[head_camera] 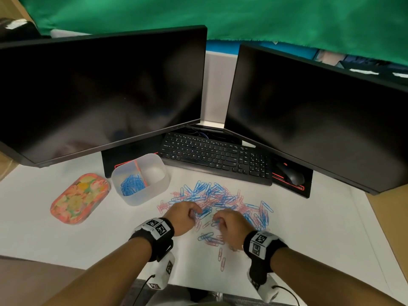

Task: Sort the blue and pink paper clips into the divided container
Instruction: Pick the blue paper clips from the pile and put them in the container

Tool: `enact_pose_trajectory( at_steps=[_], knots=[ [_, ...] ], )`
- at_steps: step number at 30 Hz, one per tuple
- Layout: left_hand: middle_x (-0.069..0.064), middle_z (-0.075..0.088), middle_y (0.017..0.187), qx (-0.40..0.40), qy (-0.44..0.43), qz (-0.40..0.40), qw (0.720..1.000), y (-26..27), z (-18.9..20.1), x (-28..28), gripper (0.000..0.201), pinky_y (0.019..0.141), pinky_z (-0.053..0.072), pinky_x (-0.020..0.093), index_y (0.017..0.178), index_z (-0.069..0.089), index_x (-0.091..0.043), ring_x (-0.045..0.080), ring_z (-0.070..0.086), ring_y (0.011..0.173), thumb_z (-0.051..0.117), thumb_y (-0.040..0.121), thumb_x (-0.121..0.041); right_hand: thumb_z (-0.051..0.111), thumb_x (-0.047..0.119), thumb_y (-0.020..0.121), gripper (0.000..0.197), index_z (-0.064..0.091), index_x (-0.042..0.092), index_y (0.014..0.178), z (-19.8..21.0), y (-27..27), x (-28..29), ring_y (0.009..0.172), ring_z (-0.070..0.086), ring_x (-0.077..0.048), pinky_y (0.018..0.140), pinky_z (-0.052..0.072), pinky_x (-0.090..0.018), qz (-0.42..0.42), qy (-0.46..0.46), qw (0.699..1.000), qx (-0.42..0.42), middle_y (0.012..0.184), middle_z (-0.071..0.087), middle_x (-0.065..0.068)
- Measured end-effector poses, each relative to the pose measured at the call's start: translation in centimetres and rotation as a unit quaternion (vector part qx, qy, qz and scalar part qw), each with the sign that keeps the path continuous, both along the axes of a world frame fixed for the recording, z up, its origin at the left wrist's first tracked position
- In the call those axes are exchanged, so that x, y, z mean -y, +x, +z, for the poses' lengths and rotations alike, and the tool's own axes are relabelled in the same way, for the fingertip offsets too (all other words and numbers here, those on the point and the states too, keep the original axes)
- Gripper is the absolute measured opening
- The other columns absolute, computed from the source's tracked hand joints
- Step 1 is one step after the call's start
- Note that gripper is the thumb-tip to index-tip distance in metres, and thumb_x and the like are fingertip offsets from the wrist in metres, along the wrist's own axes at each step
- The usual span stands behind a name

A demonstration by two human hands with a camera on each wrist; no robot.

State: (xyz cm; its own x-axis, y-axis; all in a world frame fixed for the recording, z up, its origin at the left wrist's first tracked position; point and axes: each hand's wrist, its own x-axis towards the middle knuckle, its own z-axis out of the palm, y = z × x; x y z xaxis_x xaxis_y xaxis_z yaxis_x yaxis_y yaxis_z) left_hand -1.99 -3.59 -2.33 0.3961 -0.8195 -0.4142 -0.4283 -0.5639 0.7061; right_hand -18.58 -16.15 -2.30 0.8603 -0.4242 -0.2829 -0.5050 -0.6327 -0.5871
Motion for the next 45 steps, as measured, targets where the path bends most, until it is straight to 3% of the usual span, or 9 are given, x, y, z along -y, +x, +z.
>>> enact_pose_trajectory(
  at_steps=[4,10,15,20,25,29,35,42,45],
  knots=[
    [0.002,0.063,0.073,-0.108,-0.008,0.074,0.991,-0.5,0.3,0.8,0.032,0.060,0.047,0.022,0.078,0.064,-0.017,0.015,0.059,0.067,0.044,0.080,0.008,0.041,0.003,0.094,0.029,0.067,0.016,0.093,1.2,-0.4,1.8,0.073,0.059,-0.005,0.064,0.043,-0.013,-0.127,0.155,0.980,-0.004,0.085,0.062,0.002],
    [0.007,0.054,0.052,-0.187,0.026,0.123,0.974,-1.3,0.5,1.8,0.032,0.044,0.033,0.021,0.066,0.055,-0.009,0.016,0.046,0.042,0.031,0.076,0.009,0.040,-0.003,0.086,0.026,0.062,0.006,0.078,2.5,-2.2,3.8,0.048,0.045,-0.014,0.048,0.030,-0.022,-0.284,0.359,0.889,0.017,0.068,0.058,-0.009],
    [0.001,0.061,0.071,-0.049,0.075,0.048,0.995,-2.0,0.3,2.0,0.014,0.054,0.041,0.021,0.076,0.059,-0.015,0.014,0.054,0.060,0.049,0.085,-0.014,0.064,0.019,0.081,0.024,0.049,0.017,0.063,1.5,-3.9,2.2,0.058,0.046,-0.013,0.054,0.037,-0.024,-0.190,0.108,0.972,-0.082,0.064,0.050,0.002],
    [-0.001,0.064,0.096,0.106,0.088,-0.122,0.983,-3.1,-0.2,1.4,0.008,0.072,0.048,0.026,0.076,0.055,-0.024,0.019,0.060,0.087,0.060,0.081,-0.025,0.067,0.011,0.072,0.028,0.044,0.024,0.061,0.6,-4.2,-0.1,0.062,0.051,-0.017,0.055,0.040,-0.022,-0.165,0.056,0.982,-0.074,0.074,0.062,-0.003],
    [0.000,0.065,0.104,0.162,0.096,-0.151,0.970,-3.7,-0.2,1.5,0.008,0.080,0.050,0.028,0.087,0.065,-0.019,0.020,0.062,0.096,0.059,0.087,-0.024,0.062,0.010,0.074,0.032,0.037,0.024,0.061,0.3,-3.6,-0.6,0.070,0.054,-0.022,0.052,0.037,-0.023,-0.116,-0.005,0.987,-0.110,0.080,0.062,-0.005],
    [0.001,0.065,0.108,0.171,0.102,-0.151,0.968,-3.8,0.1,1.5,0.012,0.084,0.051,0.029,0.094,0.067,-0.018,0.021,0.062,0.100,0.057,0.088,-0.021,0.054,0.003,0.072,0.021,0.045,0.023,0.072,0.7,-2.9,-0.8,0.080,0.061,-0.027,0.064,0.046,-0.028,-0.104,-0.020,0.985,-0.133,0.087,0.065,-0.008],
    [0.002,0.064,0.107,0.166,0.080,-0.141,0.973,-3.8,0.0,1.0,0.016,0.081,0.050,0.030,0.097,0.063,-0.018,0.023,0.061,0.097,0.051,0.086,-0.019,0.047,-0.003,0.073,0.022,0.049,0.018,0.081,1.1,-2.4,-0.9,0.071,0.052,-0.023,0.051,0.033,-0.023,-0.097,-0.003,0.985,-0.139,0.083,0.059,-0.004],
    [0.001,0.065,0.095,0.069,0.021,-0.043,0.996,-2.5,0.6,0.3,0.021,0.071,0.049,0.022,0.105,0.065,-0.018,0.016,0.061,0.081,0.051,0.089,-0.013,0.047,-0.001,0.081,0.026,0.055,0.020,0.095,1.1,-2.1,-0.8,0.083,0.055,-0.018,0.065,0.043,-0.024,-0.085,0.007,0.987,-0.136,0.092,0.057,0.001],
    [0.000,0.063,0.108,-0.016,0.009,0.038,0.999,-1.0,1.4,0.2,0.031,0.074,0.042,0.017,0.115,0.064,-0.018,0.011,0.056,0.087,0.046,0.092,-0.009,0.044,0.007,0.089,0.023,0.058,0.015,0.105,1.6,-1.1,-0.5,0.084,0.052,-0.013,0.067,0.038,-0.019,-0.074,0.038,0.990,-0.113,0.098,0.053,0.002]
  ],
)
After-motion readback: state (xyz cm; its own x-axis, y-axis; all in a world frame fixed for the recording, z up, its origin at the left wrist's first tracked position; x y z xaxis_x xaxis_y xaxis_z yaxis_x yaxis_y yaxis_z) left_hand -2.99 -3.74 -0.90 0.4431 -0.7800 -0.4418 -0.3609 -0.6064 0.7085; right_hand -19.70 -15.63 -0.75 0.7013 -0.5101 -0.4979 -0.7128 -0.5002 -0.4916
